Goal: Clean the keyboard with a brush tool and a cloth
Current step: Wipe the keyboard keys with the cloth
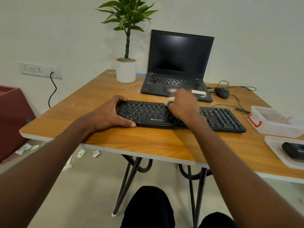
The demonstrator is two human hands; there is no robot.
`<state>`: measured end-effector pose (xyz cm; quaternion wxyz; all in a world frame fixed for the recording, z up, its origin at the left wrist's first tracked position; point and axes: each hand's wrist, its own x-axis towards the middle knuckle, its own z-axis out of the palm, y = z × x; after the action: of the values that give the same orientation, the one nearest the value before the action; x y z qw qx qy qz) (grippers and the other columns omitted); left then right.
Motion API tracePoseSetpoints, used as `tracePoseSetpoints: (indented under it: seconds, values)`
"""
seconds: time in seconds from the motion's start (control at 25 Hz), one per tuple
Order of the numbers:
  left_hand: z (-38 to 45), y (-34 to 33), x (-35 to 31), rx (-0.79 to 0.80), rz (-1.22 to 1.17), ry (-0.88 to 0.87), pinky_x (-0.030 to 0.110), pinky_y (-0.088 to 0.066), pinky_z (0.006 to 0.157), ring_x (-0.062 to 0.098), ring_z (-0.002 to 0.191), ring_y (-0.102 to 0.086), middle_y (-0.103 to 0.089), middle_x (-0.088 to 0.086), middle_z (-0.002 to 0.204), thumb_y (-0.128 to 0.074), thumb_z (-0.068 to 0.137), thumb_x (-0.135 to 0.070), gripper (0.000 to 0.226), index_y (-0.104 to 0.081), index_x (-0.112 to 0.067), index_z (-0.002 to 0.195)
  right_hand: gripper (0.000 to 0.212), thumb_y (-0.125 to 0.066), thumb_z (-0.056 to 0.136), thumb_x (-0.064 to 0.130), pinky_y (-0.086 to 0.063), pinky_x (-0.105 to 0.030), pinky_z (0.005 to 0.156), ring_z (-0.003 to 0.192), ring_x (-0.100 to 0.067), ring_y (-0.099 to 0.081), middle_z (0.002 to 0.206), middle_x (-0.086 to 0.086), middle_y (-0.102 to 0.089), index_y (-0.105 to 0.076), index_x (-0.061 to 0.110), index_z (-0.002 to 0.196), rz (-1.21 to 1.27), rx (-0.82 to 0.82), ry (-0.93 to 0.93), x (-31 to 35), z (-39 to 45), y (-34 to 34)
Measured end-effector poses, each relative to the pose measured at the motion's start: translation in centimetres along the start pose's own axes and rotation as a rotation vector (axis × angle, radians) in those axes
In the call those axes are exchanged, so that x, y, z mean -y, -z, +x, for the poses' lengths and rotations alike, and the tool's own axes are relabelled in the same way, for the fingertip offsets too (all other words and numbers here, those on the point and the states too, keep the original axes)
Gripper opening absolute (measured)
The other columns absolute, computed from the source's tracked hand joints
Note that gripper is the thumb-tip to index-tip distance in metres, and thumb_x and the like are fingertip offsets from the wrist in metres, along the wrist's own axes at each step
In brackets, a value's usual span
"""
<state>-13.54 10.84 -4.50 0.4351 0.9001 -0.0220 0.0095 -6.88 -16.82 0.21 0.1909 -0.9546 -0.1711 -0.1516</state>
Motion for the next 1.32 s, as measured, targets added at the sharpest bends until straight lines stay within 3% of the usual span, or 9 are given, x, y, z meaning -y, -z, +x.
tracePoseSetpoints:
  seconds: [0.12,0.24,0.36,0.56,0.76,0.92,1.04,1.24,1.32]
  values:
    - [-0.1,0.1,-0.2,-0.003,-0.001,0.013,0.033,-0.046,0.107,0.015,0.133,-0.048,-0.046,-0.007,0.148,-0.095,0.036,-0.075,0.132,-0.038,-0.040,0.150,0.027,-0.070,0.092,0.011,-0.050,-0.027,0.065,0.087,-0.011,-0.064,0.101,0.008,-0.070,-0.078,0.030,0.109,0.093,0.067,0.089,1.0,0.1,-0.8]
    - [-0.1,0.0,-0.1,-0.004,-0.007,0.004,0.031,-0.045,0.105,0.014,0.132,-0.048,-0.046,-0.008,0.147,-0.094,0.037,-0.074,0.131,-0.037,-0.040,0.150,0.014,-0.071,0.095,0.020,-0.047,-0.025,0.060,0.085,-0.016,-0.066,0.099,0.000,-0.073,-0.076,0.024,0.107,-0.117,-0.040,-0.011,-1.4,0.2,0.7]
    - [0.1,-0.1,0.0,-0.008,-0.008,0.003,0.030,-0.045,0.103,0.014,0.132,-0.049,-0.046,-0.008,0.147,-0.095,0.038,-0.073,0.130,-0.038,-0.040,0.149,0.016,-0.073,0.094,0.024,-0.053,-0.036,0.069,0.093,-0.025,-0.068,0.102,-0.007,-0.072,-0.072,0.017,0.109,-0.294,-0.110,-0.111,-3.0,0.0,1.6]
    - [0.0,0.0,0.0,-0.016,-0.011,0.009,0.032,-0.043,0.107,0.014,0.135,-0.046,-0.046,-0.008,0.148,-0.095,0.036,-0.077,0.134,-0.037,-0.038,0.151,0.020,-0.070,0.092,0.013,-0.054,-0.033,0.069,0.091,-0.011,-0.064,0.097,0.008,-0.071,-0.080,0.031,0.091,0.065,0.069,-0.018,-2.9,0.0,1.5]
    - [0.0,-0.1,0.2,-0.021,-0.005,0.008,0.029,-0.042,0.103,0.013,0.133,-0.048,-0.047,-0.008,0.146,-0.094,0.035,-0.077,0.134,-0.038,-0.039,0.150,0.023,-0.074,0.092,0.020,-0.048,-0.031,0.066,0.094,-0.019,-0.066,0.108,-0.004,-0.074,-0.077,0.023,0.115,-0.177,-0.092,-0.115,-5.4,-0.7,2.0]
    - [0.0,-0.1,0.2,-0.021,-0.013,0.006,0.026,-0.045,0.099,0.013,0.132,-0.050,-0.049,-0.010,0.143,-0.095,0.031,-0.080,0.137,-0.038,-0.040,0.149,0.025,-0.077,0.089,0.015,-0.052,-0.023,0.070,0.092,-0.009,-0.066,0.108,0.005,-0.076,-0.080,0.028,0.111,0.210,0.026,0.008,-3.6,0.0,1.4]
    - [0.0,0.0,0.1,-0.018,-0.009,0.004,0.031,-0.045,0.105,0.014,0.134,-0.049,-0.048,-0.008,0.146,-0.095,0.030,-0.080,0.139,-0.037,-0.039,0.151,0.029,-0.074,0.087,0.011,-0.059,-0.037,0.074,0.092,-0.015,-0.066,0.105,0.005,-0.074,-0.080,0.031,0.108,0.042,0.054,0.079,-3.3,-0.3,1.3]
    - [0.1,0.0,0.1,-0.013,-0.023,-0.003,0.041,-0.041,0.119,0.016,0.139,-0.046,-0.045,-0.006,0.151,-0.096,0.031,-0.078,0.143,-0.034,-0.036,0.153,0.021,-0.076,0.091,0.025,-0.060,-0.042,0.075,0.091,-0.024,-0.067,0.104,-0.007,-0.073,-0.073,0.016,0.109,-0.230,-0.075,-0.149,-7.1,-0.5,3.1]
    - [0.1,0.0,0.0,-0.006,-0.028,-0.002,0.039,-0.042,0.118,0.015,0.138,-0.046,-0.046,-0.007,0.149,-0.096,0.033,-0.076,0.140,-0.035,-0.037,0.152,0.022,-0.075,0.092,0.025,-0.058,-0.039,0.073,0.090,-0.022,-0.067,0.103,-0.006,-0.074,-0.073,0.016,0.112,-0.188,-0.057,-0.146,-6.8,0.0,2.9]
